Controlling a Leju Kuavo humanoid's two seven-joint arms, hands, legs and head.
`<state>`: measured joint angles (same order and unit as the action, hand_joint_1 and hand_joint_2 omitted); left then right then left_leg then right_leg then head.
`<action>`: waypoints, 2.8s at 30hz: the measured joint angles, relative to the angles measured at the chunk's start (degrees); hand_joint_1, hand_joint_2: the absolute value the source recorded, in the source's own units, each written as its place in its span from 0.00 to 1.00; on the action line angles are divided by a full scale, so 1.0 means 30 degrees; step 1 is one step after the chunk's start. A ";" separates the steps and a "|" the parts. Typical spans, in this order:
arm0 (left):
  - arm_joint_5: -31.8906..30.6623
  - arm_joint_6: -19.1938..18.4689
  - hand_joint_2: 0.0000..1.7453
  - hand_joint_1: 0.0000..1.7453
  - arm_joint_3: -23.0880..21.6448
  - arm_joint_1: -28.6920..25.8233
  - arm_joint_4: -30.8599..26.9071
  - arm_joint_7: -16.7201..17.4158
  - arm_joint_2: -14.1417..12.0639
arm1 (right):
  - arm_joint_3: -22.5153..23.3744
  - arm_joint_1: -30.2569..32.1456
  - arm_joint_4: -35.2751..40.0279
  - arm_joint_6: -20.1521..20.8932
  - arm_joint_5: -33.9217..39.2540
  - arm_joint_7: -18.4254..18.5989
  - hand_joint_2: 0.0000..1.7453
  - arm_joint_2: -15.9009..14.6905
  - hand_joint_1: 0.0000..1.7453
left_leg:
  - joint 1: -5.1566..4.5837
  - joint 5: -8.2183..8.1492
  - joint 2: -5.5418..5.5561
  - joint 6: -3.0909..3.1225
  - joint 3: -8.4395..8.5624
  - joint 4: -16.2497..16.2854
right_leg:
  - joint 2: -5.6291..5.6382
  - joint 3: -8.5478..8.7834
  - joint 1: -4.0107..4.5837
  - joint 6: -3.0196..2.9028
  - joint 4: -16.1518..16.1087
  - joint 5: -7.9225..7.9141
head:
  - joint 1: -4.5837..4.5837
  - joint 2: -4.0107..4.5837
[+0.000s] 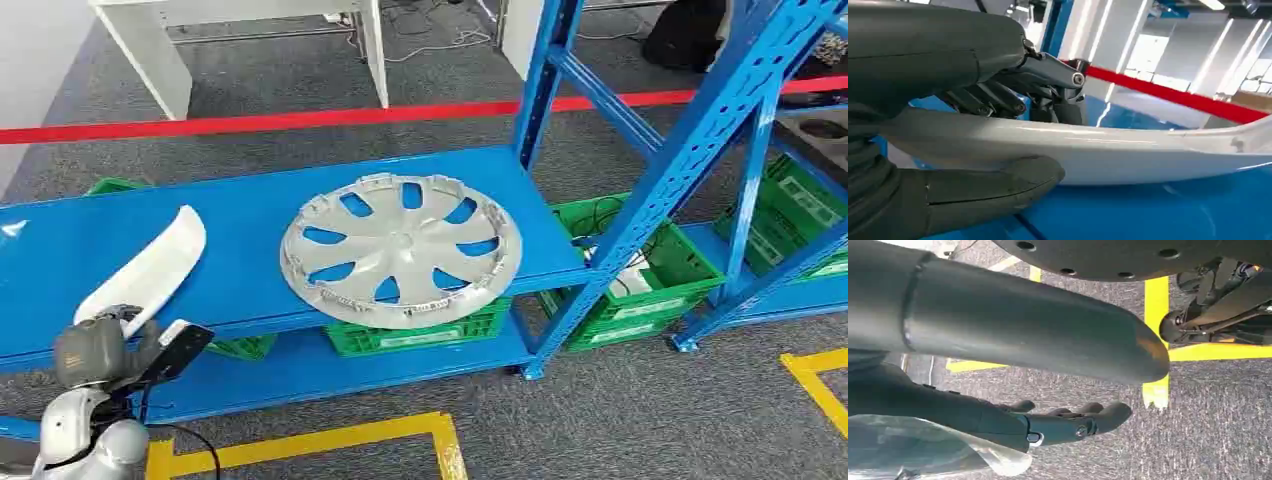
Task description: Take the parts from the cabinet and place them on the table.
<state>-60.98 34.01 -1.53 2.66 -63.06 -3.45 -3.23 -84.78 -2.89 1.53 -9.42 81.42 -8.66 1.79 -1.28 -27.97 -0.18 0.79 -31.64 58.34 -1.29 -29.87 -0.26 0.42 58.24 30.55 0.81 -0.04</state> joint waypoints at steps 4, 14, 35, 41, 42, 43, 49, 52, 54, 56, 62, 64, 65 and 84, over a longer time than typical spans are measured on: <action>-0.0123 0.0182 1.00 1.00 -0.0022 -0.0179 -0.0466 0.0000 -0.0051 | 0.0000 -0.0001 0.0036 0.0000 0.0044 -0.0007 0.00 0.0000 0.00 | 0.0000 -0.0001 0.0000 0.0000 -0.0004 0.0000 | -0.0002 -0.0004 0.0000 0.0000 0.0000 0.0001 | -0.0007 0.0000; -0.5044 0.1872 1.00 1.00 -0.0051 -0.0798 -0.2646 0.0998 -0.0182 | -0.0073 -0.0011 0.0124 -0.0087 0.0095 -0.0109 1.00 0.0000 0.00 | 0.0000 -0.0001 0.0000 0.0000 -0.0010 -0.0001 | 0.0001 -0.0008 -0.0001 0.0001 0.0000 0.0001 | 0.0000 0.0000; -0.8946 0.1930 1.00 1.00 -0.0597 -0.1853 -0.9610 0.2214 -0.0700 | -0.0335 -0.0092 0.0532 -0.0233 0.0372 -0.0117 1.00 -0.0007 0.00 | 0.0001 -0.0001 0.0000 0.0000 -0.0009 -0.0001 | 0.0000 -0.0008 0.0002 0.0000 0.0000 0.0001 | 0.0000 0.0000; -0.8946 0.1930 1.00 1.00 -0.0597 -0.1987 -1.0738 0.1195 -0.0809 | -0.0474 -0.0121 0.0561 -0.0277 0.0393 -0.0124 1.00 0.0000 0.00 | 0.0000 -0.0001 0.0000 0.0000 -0.0009 -0.0001 | 0.0005 -0.0004 0.0000 0.0001 0.0000 0.0000 | 0.0000 0.0000; -0.8946 0.1930 1.00 1.00 -0.0605 -0.2041 -1.0833 0.1136 -0.0801 | -0.0481 -0.0121 0.0561 -0.0277 0.0393 -0.0124 1.00 0.0000 0.00 | 0.0000 -0.0001 0.0000 0.0000 -0.0009 -0.0001 | 0.0004 -0.0005 0.0000 0.0001 0.0000 0.0001 | 0.0000 0.0000; -0.8946 0.1930 1.00 1.00 -0.0605 -0.2093 -1.0906 0.1137 -0.0787 | -0.0481 -0.0122 0.0561 -0.0284 0.0408 -0.0124 1.00 0.0000 0.00 | 0.0000 -0.0001 0.0000 0.0000 -0.0009 0.0000 | 0.0001 -0.0006 0.0000 0.0001 0.0000 0.0001 | 0.0000 0.0000; -0.8939 0.1930 1.00 1.00 -0.0751 -0.2289 -1.0964 0.1683 -0.0641 | -0.0495 -0.0127 0.0568 -0.0321 0.0481 -0.0175 1.00 0.0000 0.00 | 0.0000 -0.0001 0.0000 0.0000 -0.0009 0.0000 | -0.0001 -0.0006 -0.0001 0.0001 -0.0001 0.0001 | 0.0000 0.0000; -0.8859 0.1930 1.00 1.00 -0.0925 -0.2448 -1.0957 0.1705 -0.0634 | -0.0503 -0.0136 0.0568 -0.0328 0.0510 -0.0204 1.00 0.0000 0.00 | 0.0000 -0.0001 0.0000 0.0000 -0.0008 -0.0001 | 0.0003 -0.0007 0.0000 0.0000 -0.0001 0.0001 | 0.0000 0.0000; -0.8859 0.1930 1.00 1.00 -0.0947 -0.2517 -1.0957 0.1705 -0.0634 | -0.0510 -0.0133 0.0568 -0.0342 0.0517 -0.0218 1.00 0.0000 0.00 | 0.0000 -0.0001 0.0000 0.0000 -0.0009 -0.0001 | 0.0002 -0.0008 0.0000 0.0000 -0.0001 0.0001 | 0.0000 0.0000; -0.8852 0.1930 1.00 1.00 -0.0947 -0.2597 -1.0957 0.1712 -0.0634 | -0.0532 -0.0139 0.0568 -0.0342 0.0524 -0.0226 1.00 0.0000 0.00 | 0.0000 -0.0001 0.0000 0.0000 -0.0009 -0.0001 | 0.0001 -0.0008 0.0000 0.0000 -0.0001 0.0001 | -0.0007 0.0000; -0.8873 0.1930 1.00 1.00 -0.0954 -0.2947 -1.0957 0.1793 -0.0692 | -0.0627 -0.0161 0.0612 -0.0408 0.0415 -0.0233 1.00 0.0000 0.00 | 0.0000 -0.0002 0.0000 0.0000 -0.0010 -0.0004 | 0.0007 -0.0007 0.0001 0.0000 -0.0001 0.0002 | 0.0000 0.0000; -0.8874 0.1930 1.00 1.00 -0.0954 -0.3276 -1.1029 0.2025 -0.0800 | -0.0677 -0.0188 0.0662 -0.0488 0.0263 -0.0226 1.00 0.0000 0.00 | 0.0000 -0.0002 -0.0001 0.0000 -0.0012 -0.0005 | 0.0008 -0.0004 0.0001 0.0000 0.0000 0.0002 | 0.0000 0.0000; -0.8859 0.1930 1.00 1.00 -0.0919 -0.3547 -1.1161 0.2091 -0.0958 | -0.0735 -0.0209 0.0699 -0.0561 0.0212 -0.0233 1.00 0.0000 0.00 | 0.0001 -0.0002 -0.0001 0.0000 -0.0012 -0.0006 | 0.0011 -0.0007 0.0002 0.0000 0.0000 0.0002 | 0.0000 0.0000; -0.8881 0.1937 1.00 1.00 0.0124 -0.5666 -1.3041 0.2113 -0.2077 | -0.0772 -0.0345 0.1078 -0.0896 -0.0007 -0.0146 1.00 0.0219 0.00 | -0.0081 -0.0022 0.0001 0.0031 -0.0016 0.0040 | -0.0011 -0.0004 -0.0070 0.0041 -0.0015 -0.0019 | 0.0000 0.0000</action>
<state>-87.62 39.82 -1.16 -14.34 -102.18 2.89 -9.46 -87.10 -3.93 4.77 -12.11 81.40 -9.09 2.45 -1.52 -28.03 -0.18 0.88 -31.68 58.46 -1.32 -29.88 -0.47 0.54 58.20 30.50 0.81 -0.04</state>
